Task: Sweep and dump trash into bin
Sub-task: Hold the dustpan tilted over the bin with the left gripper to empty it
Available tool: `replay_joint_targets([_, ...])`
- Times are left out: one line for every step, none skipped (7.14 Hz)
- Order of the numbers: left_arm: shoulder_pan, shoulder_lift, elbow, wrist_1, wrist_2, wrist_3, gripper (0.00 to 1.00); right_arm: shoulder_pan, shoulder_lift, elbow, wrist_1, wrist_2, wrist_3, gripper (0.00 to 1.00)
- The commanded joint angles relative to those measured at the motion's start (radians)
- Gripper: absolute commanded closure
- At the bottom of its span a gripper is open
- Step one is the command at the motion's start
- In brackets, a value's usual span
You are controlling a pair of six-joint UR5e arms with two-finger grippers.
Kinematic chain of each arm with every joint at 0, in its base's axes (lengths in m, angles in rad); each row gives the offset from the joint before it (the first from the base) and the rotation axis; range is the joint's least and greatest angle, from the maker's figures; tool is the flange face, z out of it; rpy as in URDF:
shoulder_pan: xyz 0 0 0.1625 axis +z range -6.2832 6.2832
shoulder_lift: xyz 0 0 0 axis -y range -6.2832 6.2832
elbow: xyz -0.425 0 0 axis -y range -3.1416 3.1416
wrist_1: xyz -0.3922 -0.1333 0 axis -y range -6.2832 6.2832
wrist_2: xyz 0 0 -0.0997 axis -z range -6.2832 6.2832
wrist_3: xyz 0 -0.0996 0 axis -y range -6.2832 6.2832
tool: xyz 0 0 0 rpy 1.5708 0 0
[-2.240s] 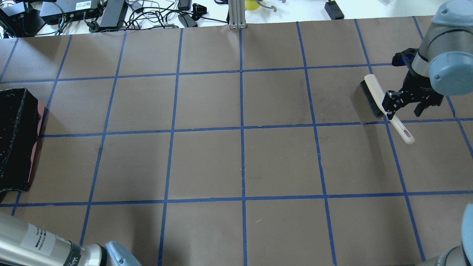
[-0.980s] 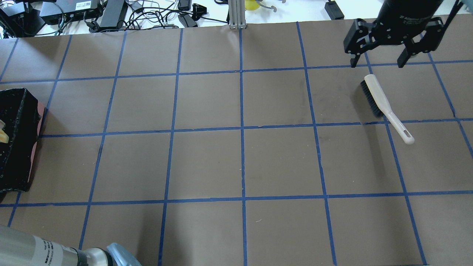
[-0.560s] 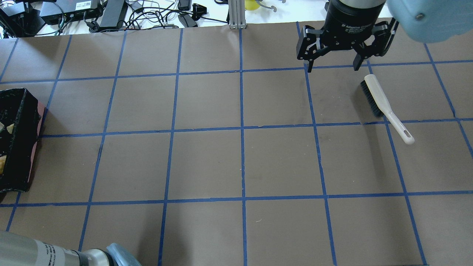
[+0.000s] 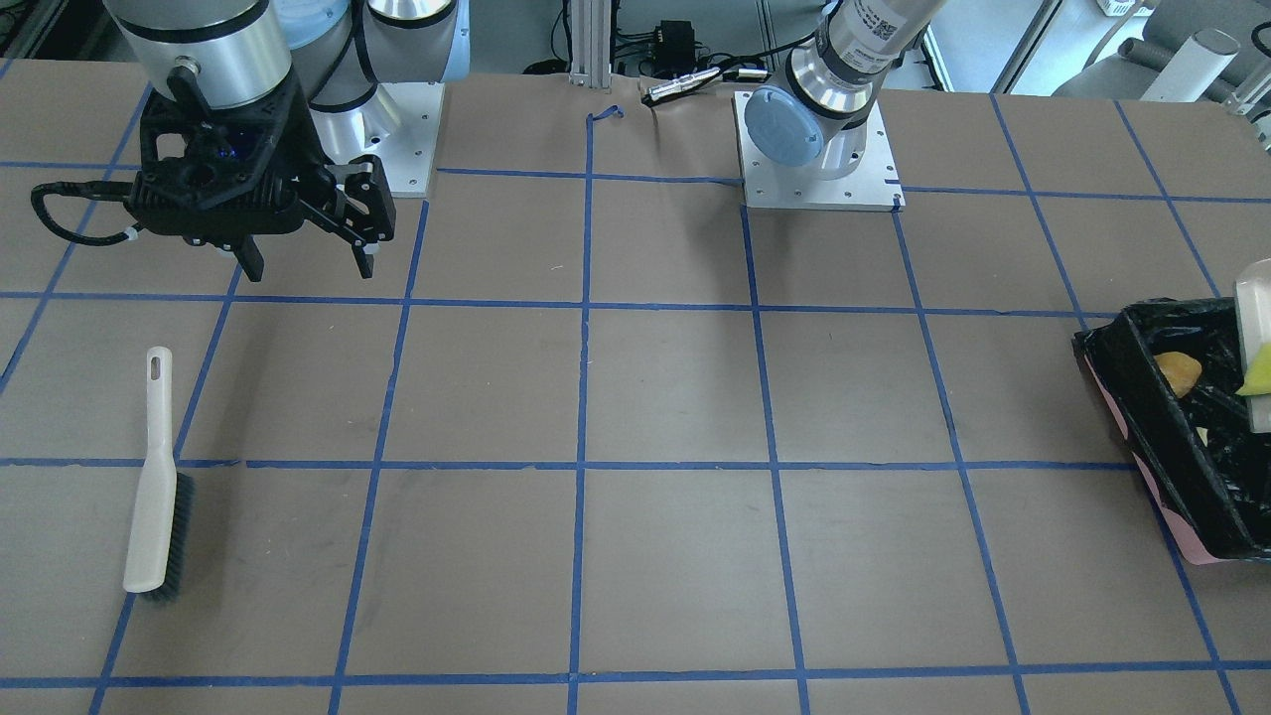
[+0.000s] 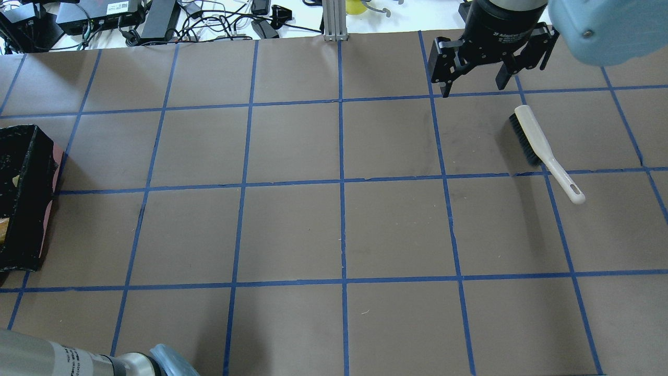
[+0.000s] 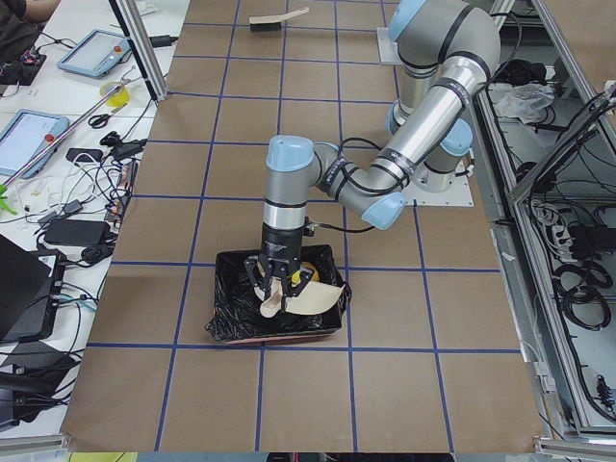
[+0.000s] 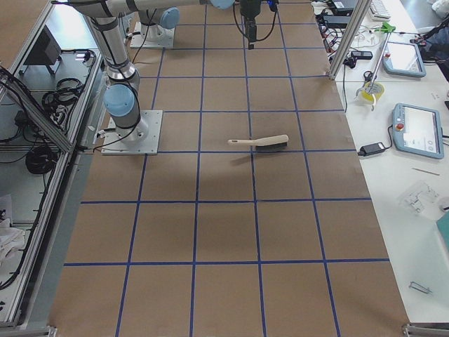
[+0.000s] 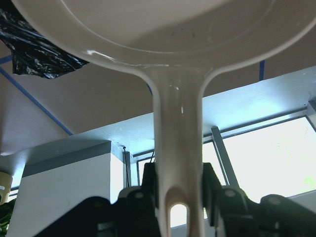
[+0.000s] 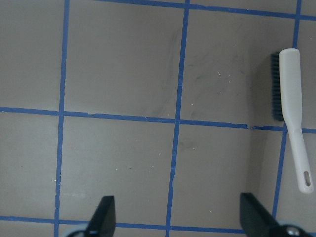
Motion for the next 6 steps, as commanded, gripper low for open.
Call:
replay_joint_targets([0.0, 0.008, -0.056, 0.146, 0.021, 0.008, 1.0, -0.013, -0.001, 0.007, -0.033, 0.027, -0.019, 0.0])
replay_joint_targets([0.0, 0.027, -0.102, 0.174, 0.021, 0.01, 1.0, -0.013, 0.005, 0.009, -0.033, 0.027, -0.018, 0.0])
replay_joint_targets([0.0, 0.045, -0.116, 0.175, 0.023, 0.008, 1.0, -0.013, 0.002, 0.009, -0.034, 0.027, -0.007, 0.0])
replay_joint_targets([0.0, 0.056, -0.121, 0.175, 0.026, 0.007, 1.0, -0.011, 0.0, 0.009, -0.033, 0.027, -0.005, 0.0])
replay_joint_targets([0.0, 0.057, -0.131, 0.179, 0.04, -0.004, 1.0, -0.011, -0.001, 0.009, -0.033, 0.027, -0.005, 0.0])
replay_joint_targets([-0.009, 0.067, -0.138, 0.216, 0.063, -0.007, 1.0, -0.011, -0.003, 0.009, -0.03, 0.027, -0.004, 0.0])
